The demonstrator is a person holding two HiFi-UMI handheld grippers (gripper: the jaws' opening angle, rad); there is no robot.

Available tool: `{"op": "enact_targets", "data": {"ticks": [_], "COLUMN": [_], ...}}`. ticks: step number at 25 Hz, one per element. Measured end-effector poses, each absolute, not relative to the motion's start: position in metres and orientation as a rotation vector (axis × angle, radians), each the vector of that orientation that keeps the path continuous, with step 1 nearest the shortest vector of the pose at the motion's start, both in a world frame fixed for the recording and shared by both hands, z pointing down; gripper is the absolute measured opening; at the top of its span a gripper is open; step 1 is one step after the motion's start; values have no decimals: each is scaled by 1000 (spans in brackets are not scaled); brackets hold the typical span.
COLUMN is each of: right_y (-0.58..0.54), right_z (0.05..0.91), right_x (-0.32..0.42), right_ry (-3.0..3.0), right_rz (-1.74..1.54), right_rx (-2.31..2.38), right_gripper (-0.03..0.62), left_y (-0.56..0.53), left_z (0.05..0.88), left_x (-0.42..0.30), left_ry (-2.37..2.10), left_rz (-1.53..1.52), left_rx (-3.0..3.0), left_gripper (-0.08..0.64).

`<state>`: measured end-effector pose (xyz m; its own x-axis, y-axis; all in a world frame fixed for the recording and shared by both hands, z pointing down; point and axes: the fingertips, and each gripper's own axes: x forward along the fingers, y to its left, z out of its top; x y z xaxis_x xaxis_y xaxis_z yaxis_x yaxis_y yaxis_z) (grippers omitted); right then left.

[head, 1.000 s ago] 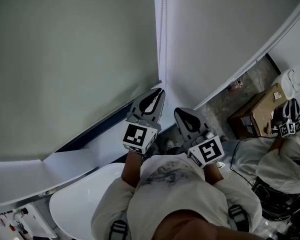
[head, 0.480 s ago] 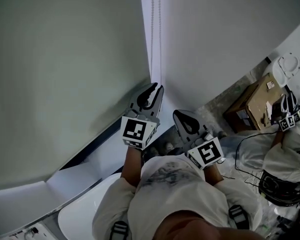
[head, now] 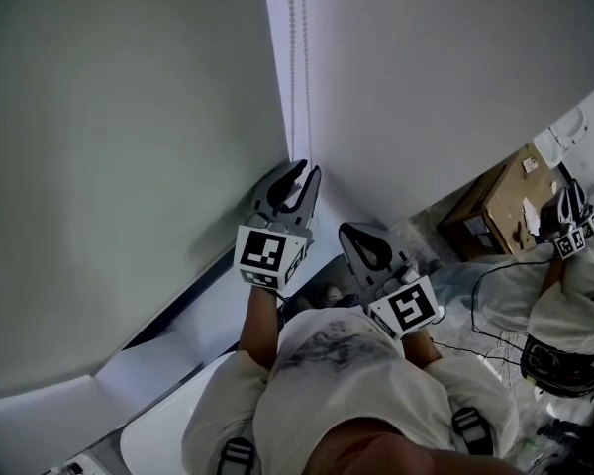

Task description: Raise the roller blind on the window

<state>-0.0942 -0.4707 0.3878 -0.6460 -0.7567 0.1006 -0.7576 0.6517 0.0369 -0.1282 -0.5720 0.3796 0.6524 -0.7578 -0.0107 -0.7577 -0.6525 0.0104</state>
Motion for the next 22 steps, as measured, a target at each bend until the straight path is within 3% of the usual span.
{"op": "enact_targets", "data": {"ticks": [11, 13, 22], "right_y": [-456, -440, -345], "right_z": [366, 362, 344], "right_x": [-96, -90, -40], "right_ry": [-2750, -2743, -2867], "right_rz": [-16, -1, -19], "right_rx": [1291, 1285, 1189], "right_gripper": [61, 61, 61], "left_y": [-569, -554, -435], "left_z": [353, 346, 346], "left_x": [-118, -113, -66], "left_ry": [-1159, -1149, -1188], "left_rz": [-85, -92, -86], "left_rx": [2924, 2932, 2923], "left_gripper": [60, 15, 11]}}
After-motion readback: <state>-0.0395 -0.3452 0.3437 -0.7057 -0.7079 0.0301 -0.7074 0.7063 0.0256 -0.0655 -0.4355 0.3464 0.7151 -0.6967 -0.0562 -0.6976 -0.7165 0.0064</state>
